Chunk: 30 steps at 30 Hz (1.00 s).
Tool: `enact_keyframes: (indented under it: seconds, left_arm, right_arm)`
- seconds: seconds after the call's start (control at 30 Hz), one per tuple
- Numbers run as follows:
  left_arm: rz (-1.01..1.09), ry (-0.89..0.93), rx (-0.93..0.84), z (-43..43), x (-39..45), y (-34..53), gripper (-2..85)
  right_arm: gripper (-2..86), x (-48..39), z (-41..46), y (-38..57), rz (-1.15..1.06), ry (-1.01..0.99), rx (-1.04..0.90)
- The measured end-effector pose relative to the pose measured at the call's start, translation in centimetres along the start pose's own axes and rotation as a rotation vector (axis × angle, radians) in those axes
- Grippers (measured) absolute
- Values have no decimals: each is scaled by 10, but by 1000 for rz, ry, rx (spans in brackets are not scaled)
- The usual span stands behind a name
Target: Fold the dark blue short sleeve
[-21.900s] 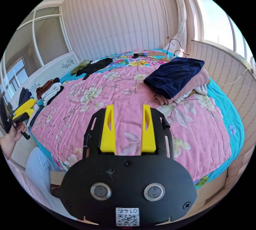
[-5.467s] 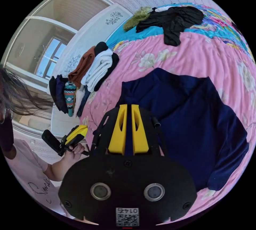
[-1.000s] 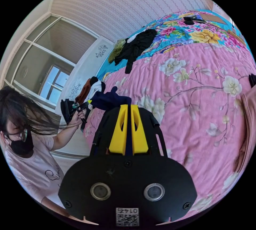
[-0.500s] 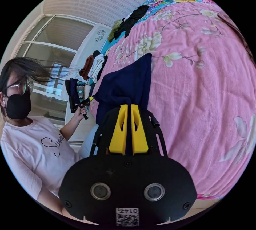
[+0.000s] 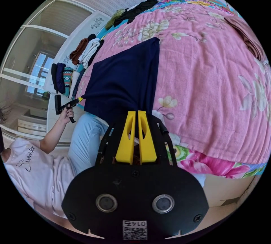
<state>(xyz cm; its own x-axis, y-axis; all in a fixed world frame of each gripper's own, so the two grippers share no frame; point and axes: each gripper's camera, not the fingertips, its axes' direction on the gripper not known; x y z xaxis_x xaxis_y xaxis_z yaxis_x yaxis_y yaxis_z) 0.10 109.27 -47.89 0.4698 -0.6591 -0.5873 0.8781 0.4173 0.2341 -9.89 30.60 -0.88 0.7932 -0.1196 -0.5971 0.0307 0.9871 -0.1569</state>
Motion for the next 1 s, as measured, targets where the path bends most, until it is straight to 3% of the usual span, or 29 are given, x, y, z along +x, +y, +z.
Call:
enact_keyframes:
  seconds: [0.33, 0.6, 0.77, 1.0]
  left_arm:
    - [-7, 119, 30, -25, 17, 52, -10]
    - [12, -109, -95, 7, 33, 90, -9]
    - [212, -325, -64, -2, 89, 98, -10]
    - [559, -321, -94, 85, 201, 102, -10]
  right_arm:
    - [1, -57, -63, 28, -21, -4, 94]
    - [0, -87, -43, 31, -14, 70, -97]
    - [-2, -128, -71, 39, -51, 210, -78]
    - [-3, -232, -59, -39, -254, 193, 46]
